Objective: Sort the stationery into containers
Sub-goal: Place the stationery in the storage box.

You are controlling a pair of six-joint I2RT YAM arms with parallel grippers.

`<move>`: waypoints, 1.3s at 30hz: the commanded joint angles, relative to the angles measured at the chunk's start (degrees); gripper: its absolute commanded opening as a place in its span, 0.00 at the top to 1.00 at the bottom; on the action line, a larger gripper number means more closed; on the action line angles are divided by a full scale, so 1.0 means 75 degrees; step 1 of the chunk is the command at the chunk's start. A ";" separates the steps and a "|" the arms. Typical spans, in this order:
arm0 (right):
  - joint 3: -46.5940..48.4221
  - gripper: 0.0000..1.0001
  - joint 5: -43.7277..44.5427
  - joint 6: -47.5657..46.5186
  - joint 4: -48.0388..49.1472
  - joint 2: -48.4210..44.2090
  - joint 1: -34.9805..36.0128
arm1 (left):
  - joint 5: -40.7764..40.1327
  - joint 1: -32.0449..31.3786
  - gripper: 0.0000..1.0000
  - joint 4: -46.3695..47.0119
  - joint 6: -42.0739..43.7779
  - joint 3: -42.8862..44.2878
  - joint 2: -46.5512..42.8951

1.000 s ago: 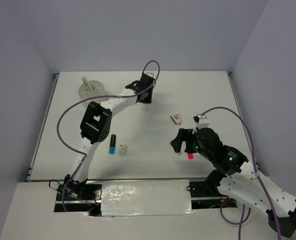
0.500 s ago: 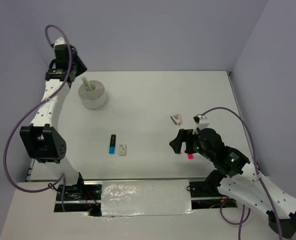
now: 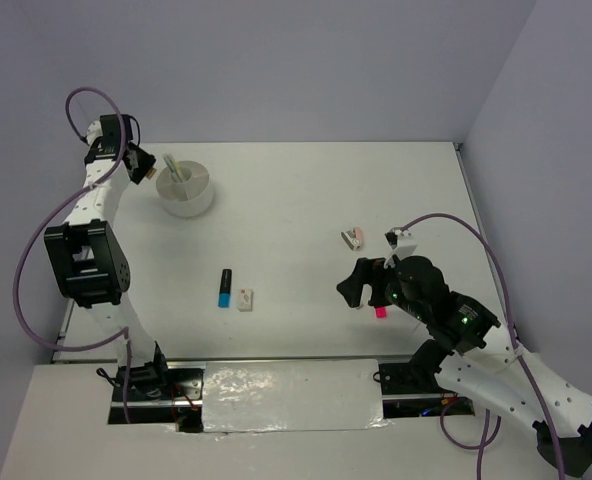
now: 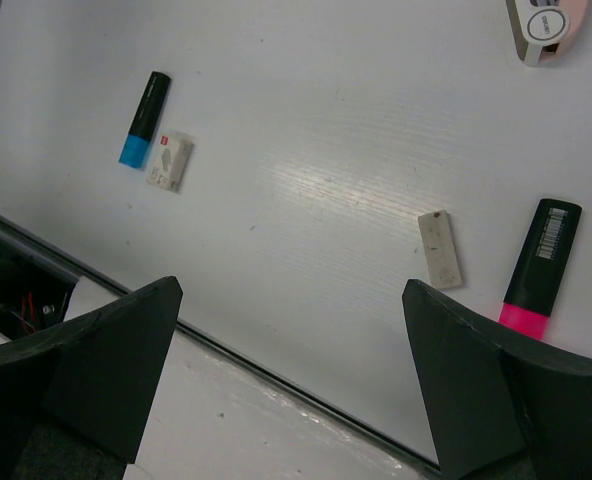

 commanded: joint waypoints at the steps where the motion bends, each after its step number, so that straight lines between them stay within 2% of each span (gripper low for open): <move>1: 0.0121 0.00 0.0033 -0.0110 0.0341 -0.0028 -0.0026 | 0.0228 0.0245 0.85 0.0189 -0.0669 0.0387 0.0319; 5: 0.0133 0.00 0.0103 -0.0169 0.0341 0.0112 -0.0015 | 0.0580 0.0293 0.84 0.0154 -0.0775 0.0575 0.0717; 8: 0.0180 0.00 0.0080 -0.0193 0.0388 0.0276 -0.0003 | 0.0803 0.0316 0.81 0.0388 -0.0892 0.0388 0.0834; 15: 0.0215 0.00 0.0044 -0.0181 0.0458 0.0394 -0.0015 | 0.1483 0.0328 0.80 0.1044 -0.1010 0.0025 0.0999; 24: 0.0191 0.00 -0.0038 -0.0123 0.0494 0.0452 -0.0015 | 0.1858 0.0316 0.71 0.1420 -0.0998 -0.0327 0.1081; 29: 0.0191 0.00 -0.0049 -0.0122 0.0493 0.0464 -0.0015 | 0.1941 0.0328 0.59 0.1561 -0.0998 -0.0432 0.1069; 35: 0.0180 0.00 -0.0096 -0.0111 0.0529 0.0464 -0.0015 | 0.1847 0.0328 0.34 0.1502 -0.0928 -0.0444 0.0918; 39: 0.0191 0.00 -0.0108 -0.0111 0.0540 0.0476 -0.0015 | 0.1847 0.0316 0.31 0.1561 -0.0893 -0.0456 0.0777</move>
